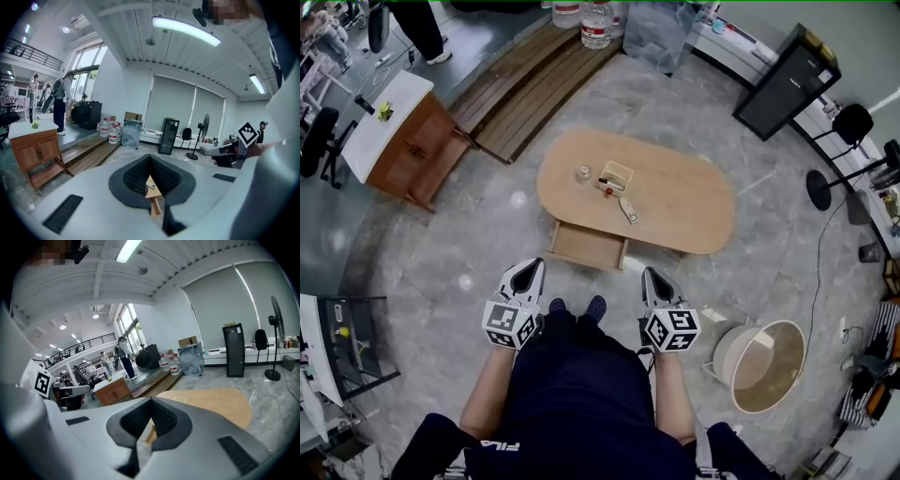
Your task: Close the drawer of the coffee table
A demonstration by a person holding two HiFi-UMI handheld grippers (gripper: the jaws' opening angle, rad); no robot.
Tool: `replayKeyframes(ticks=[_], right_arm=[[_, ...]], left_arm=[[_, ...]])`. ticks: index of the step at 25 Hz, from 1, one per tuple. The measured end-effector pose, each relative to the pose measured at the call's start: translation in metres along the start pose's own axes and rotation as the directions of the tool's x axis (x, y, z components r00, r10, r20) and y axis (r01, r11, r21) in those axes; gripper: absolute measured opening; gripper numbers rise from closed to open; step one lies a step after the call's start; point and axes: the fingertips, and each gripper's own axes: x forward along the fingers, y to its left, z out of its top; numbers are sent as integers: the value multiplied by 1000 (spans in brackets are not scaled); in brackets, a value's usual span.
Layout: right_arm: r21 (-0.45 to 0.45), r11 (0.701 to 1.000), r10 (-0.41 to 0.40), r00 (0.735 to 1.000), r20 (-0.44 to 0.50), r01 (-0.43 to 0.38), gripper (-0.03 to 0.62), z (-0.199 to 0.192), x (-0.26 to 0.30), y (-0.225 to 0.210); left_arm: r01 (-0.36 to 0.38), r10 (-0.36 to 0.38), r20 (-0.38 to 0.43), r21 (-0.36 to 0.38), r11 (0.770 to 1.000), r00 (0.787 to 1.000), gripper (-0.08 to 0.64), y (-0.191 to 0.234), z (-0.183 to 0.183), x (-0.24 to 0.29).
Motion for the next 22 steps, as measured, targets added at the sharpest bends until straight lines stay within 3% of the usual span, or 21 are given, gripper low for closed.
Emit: replayKeyframes(ticks=[9,15,22], right_arm=[[7,1000,10,1000,-28,-10,26,-15,21,-1],[-12,1000,10,998,-62,-11,26,-39,36,0],[-33,999,1,997,-76,-3,26,-78,60,-5]], left_arm=[[7,-7,-2,34,999,1000,25,9,-14,21],[23,-22,-43,22,1000,999,25,20,-49,31],[35,-39,-69,-62,998,997,25,43,-98,51]])
